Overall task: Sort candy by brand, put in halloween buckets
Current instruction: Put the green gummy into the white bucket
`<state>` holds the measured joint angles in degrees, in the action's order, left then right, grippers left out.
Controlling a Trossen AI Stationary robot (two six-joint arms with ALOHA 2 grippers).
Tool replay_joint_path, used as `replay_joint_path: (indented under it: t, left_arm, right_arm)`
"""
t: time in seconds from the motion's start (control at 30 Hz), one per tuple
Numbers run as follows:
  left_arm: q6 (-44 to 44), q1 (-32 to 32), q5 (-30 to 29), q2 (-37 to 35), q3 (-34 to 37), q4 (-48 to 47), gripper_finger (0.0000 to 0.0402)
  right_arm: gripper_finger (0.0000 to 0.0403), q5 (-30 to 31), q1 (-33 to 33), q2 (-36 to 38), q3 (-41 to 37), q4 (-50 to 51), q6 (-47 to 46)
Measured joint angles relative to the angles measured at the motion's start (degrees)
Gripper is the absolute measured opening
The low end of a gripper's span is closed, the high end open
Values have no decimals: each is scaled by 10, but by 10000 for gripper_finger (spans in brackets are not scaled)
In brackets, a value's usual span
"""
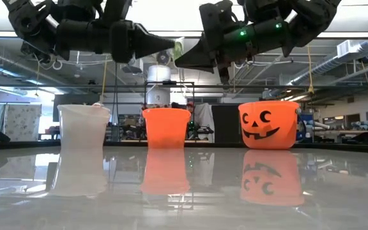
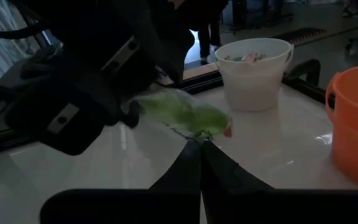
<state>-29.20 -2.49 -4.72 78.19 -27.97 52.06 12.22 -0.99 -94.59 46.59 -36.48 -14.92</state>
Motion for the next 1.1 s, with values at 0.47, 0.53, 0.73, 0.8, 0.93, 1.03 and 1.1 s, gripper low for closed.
replay_joint_path:
  t: [0.47, 0.53, 0.73, 0.8, 0.93, 1.03, 1.1]
  left_arm:
    - [54, 1, -112, 2, 0, 3, 5]
    - [55, 0, -215, -16, 0, -19, 4]
    - [45, -41, -338, -115, 0, -144, 4]
    - [77, -68, -335, -158, 3, -220, 4]
    - [164, -135, -345, -234, 2, -345, 4]
    - [235, -183, -344, -275, 2, -440, 5]
    - [263, -207, -344, -288, 2, -488, 5]
  right_arm:
    - [10, 29, 0, 0, 0, -3, 0]
    - [20, 56, 4, 0, 4, -13, 4]
    - [80, 88, 20, 0, 0, 13, 44]
    - [101, 92, 22, 1, 0, 15, 44]
    - [128, 92, 23, 1, 0, 28, 44]
    - [136, 92, 22, 1, 0, 35, 44]
    - [137, 91, 21, 1, 0, 37, 44]
